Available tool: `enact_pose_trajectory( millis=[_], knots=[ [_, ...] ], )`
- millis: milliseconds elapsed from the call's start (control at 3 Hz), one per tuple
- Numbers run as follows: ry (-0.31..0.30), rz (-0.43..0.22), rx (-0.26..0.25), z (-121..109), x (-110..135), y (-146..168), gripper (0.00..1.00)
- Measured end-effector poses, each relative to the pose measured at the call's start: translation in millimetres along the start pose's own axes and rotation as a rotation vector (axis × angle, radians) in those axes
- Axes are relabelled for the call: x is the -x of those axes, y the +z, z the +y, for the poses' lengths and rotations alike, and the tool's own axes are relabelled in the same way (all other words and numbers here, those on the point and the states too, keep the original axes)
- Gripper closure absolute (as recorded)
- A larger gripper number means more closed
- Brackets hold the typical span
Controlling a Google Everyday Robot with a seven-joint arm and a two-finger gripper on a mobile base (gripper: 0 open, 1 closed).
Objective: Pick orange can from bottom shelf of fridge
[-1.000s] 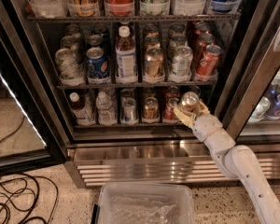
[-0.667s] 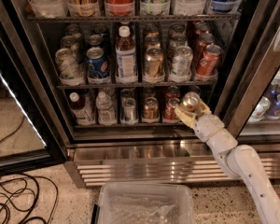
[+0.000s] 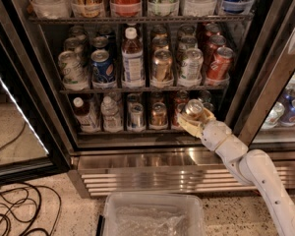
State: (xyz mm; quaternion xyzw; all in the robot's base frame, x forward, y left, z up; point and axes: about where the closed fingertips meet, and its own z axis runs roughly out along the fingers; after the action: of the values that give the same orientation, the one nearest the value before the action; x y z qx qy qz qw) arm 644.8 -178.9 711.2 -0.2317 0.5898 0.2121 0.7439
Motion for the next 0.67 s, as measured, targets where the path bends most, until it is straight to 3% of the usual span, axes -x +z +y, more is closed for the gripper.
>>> enact_pose_trajectory(
  millis=[667],
  knots=[
    [0.02,-0.025,0.369,104.6,28.9,-30.8,1.0]
  ],
)
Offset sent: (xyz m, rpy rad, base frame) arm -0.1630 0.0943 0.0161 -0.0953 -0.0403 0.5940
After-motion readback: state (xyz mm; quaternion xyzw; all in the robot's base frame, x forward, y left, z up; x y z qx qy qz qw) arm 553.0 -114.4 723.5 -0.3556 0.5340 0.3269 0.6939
